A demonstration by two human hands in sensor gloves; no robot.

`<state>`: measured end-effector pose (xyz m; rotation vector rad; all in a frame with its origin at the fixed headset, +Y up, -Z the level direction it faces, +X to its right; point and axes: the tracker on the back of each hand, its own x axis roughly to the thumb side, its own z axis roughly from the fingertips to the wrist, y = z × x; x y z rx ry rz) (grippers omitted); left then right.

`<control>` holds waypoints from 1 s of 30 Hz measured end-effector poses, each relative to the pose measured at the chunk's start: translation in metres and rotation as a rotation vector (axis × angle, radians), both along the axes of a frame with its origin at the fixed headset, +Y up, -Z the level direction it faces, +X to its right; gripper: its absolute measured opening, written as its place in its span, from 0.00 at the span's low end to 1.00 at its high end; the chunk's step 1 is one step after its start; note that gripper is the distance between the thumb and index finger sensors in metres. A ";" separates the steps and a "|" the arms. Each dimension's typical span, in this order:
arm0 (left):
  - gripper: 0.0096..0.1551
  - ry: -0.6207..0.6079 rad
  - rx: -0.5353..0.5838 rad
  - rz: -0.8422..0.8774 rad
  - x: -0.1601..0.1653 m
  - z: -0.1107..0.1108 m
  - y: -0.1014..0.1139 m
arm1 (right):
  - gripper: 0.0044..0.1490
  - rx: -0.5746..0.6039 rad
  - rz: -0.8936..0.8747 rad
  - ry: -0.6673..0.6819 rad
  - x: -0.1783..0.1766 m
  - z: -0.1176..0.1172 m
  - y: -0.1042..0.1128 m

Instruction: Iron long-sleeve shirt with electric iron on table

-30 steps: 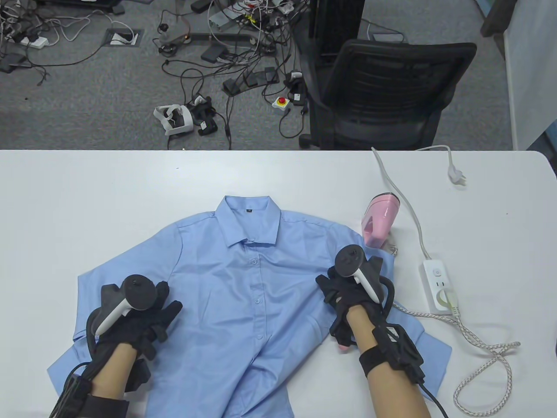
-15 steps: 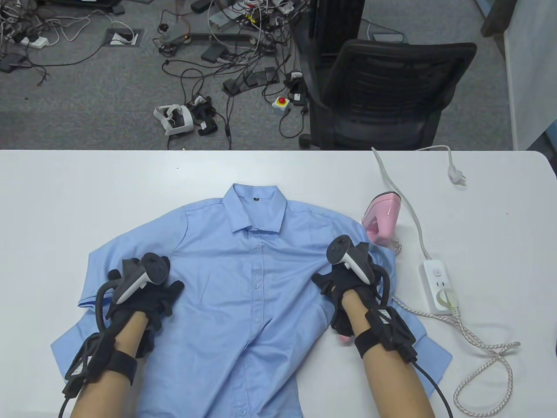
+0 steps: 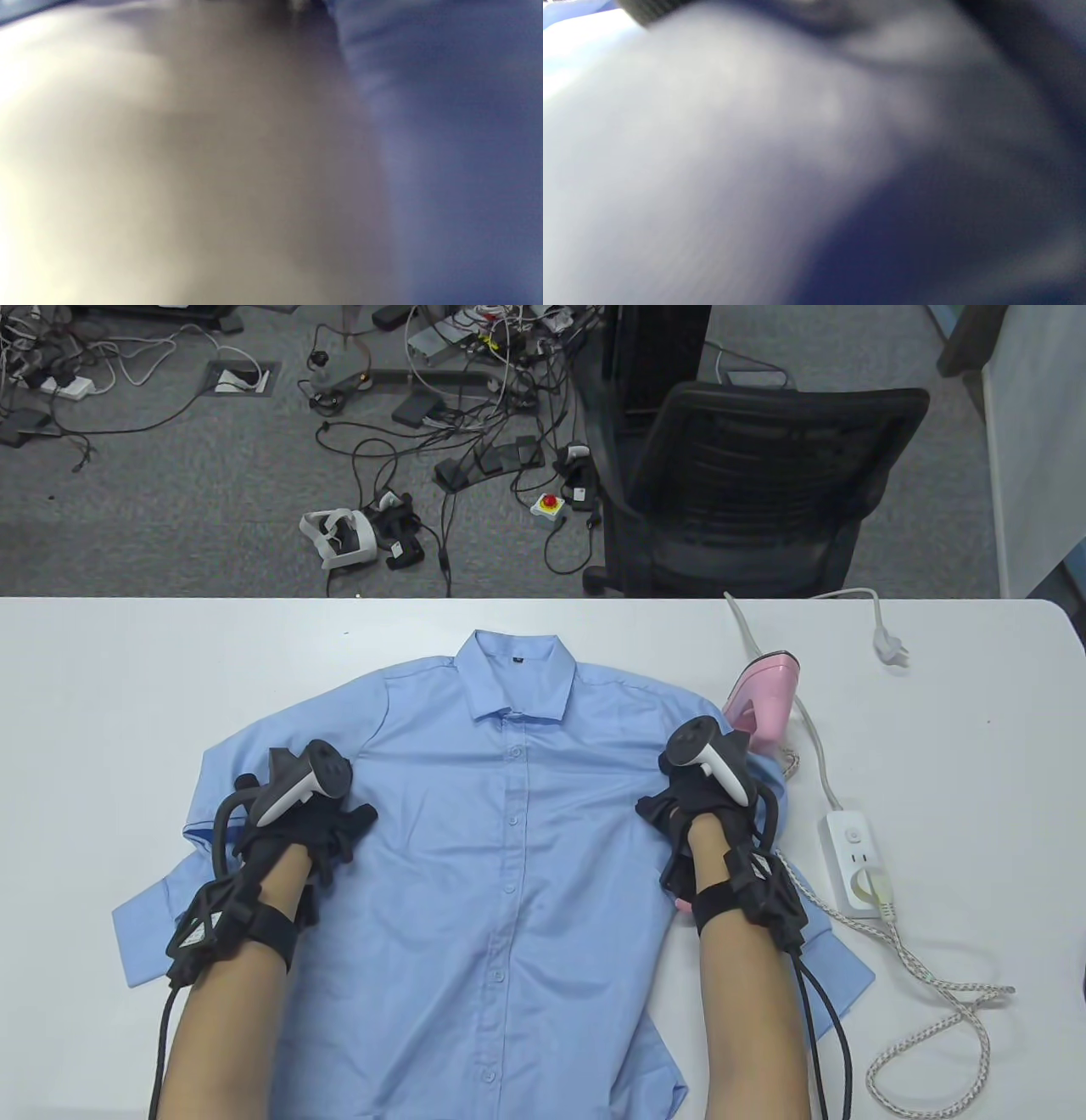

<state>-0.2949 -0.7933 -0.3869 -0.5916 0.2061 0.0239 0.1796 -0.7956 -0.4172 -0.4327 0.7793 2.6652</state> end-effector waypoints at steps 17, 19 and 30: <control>0.46 -0.117 0.100 0.047 0.005 0.038 0.028 | 0.46 0.242 -0.081 0.160 -0.014 0.041 0.066; 0.46 -0.136 0.072 0.053 0.010 0.060 0.028 | 0.47 0.226 -0.015 0.240 -0.019 0.072 0.075; 0.42 -0.128 0.039 0.030 0.015 0.127 0.020 | 0.58 0.144 0.304 0.562 -0.037 0.210 0.060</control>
